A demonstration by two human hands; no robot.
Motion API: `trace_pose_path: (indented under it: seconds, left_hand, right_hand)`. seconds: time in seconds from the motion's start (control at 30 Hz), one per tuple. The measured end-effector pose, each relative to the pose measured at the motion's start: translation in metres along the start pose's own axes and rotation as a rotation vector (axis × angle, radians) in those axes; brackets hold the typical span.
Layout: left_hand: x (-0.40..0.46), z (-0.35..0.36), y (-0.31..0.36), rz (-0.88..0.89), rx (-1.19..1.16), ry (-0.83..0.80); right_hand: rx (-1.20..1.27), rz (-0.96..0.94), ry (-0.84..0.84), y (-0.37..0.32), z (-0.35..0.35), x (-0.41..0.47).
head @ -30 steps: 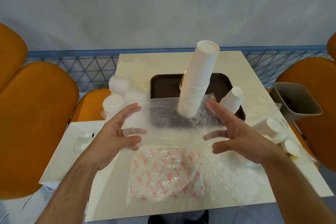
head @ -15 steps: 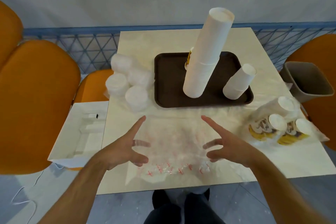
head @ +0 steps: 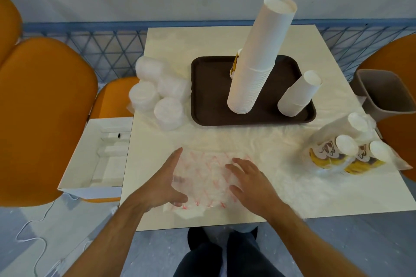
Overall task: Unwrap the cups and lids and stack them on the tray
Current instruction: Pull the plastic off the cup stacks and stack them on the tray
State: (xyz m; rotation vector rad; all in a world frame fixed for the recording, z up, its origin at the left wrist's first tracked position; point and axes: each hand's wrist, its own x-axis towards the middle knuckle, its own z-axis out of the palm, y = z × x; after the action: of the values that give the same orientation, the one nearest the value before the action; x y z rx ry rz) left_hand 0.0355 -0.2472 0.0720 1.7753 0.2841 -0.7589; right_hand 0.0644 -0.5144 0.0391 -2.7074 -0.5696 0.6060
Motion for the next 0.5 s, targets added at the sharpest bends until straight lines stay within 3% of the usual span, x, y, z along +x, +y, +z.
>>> trace_pose_path:
  seconds: [0.2,0.33,0.37,0.43,0.5]
  left_hand:
    - [0.006,-0.002,-0.011,-0.006,0.064,0.096]
    - [0.007,0.006,-0.006,0.143,0.594,0.666]
    - [0.009,0.015,-0.003,0.234,0.644,0.701]
    - [0.017,0.041,0.003,0.414,0.705,0.547]
    - [0.031,0.066,0.001,0.465,0.804,0.31]
  right_hand:
    - [-0.043,-0.017,-0.007,0.007,0.016,0.004]
    - [-0.046,-0.009,-0.015,0.005,0.016,0.005]
    - [-0.044,-0.002,-0.017,0.005,0.016,0.005]
    - [-0.036,0.009,-0.02,0.003,0.017,0.005]
    - [-0.042,0.006,-0.013,0.003,0.018,0.005]
